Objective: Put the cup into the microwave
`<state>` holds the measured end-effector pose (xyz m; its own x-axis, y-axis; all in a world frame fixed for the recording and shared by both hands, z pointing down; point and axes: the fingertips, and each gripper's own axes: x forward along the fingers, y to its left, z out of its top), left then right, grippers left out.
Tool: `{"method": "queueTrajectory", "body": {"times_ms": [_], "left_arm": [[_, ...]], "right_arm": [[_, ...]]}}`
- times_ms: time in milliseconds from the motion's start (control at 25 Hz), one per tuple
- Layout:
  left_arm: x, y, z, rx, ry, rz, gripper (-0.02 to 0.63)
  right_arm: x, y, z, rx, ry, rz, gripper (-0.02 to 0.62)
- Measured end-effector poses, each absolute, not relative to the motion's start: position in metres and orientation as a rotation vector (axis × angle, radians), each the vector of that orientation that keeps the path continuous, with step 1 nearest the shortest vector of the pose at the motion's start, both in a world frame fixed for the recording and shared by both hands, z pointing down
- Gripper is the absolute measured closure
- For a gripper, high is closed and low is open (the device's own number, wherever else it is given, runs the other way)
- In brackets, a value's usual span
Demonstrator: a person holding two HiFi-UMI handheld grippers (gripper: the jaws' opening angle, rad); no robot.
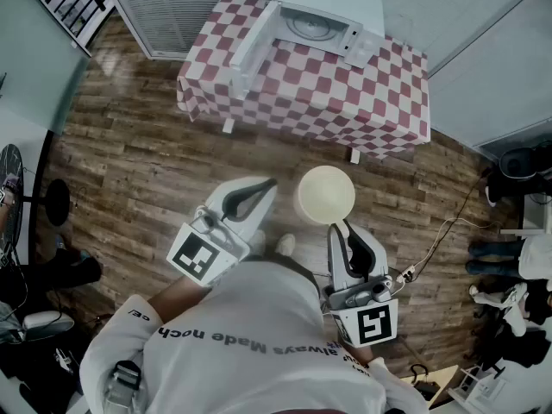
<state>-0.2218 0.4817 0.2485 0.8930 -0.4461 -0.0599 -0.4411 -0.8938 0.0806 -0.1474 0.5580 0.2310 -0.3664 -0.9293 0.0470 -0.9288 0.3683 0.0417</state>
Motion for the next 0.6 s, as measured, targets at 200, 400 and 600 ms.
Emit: {"method": "queueTrajectory", "body": {"times_ms": [200, 400, 600], "left_arm": [[-0.230, 0.485, 0.246, 3.016, -0.700, -0.121, 0.601], [-0.232, 0.482, 0.247, 3.011, -0.709, -0.116, 0.601], [-0.216, 0.465, 0.248, 3.004, -0.712, -0.107, 0.601]], "right_arm": [[-0.157, 0.559, 0.230, 1.731, -2.555, -0.036, 0.554], [-0.160, 0.553, 0.230, 1.726, -2.579, -0.023, 0.554], [-0.144, 0.533, 0.228, 1.725, -2.580, -0.021, 0.554]]}}
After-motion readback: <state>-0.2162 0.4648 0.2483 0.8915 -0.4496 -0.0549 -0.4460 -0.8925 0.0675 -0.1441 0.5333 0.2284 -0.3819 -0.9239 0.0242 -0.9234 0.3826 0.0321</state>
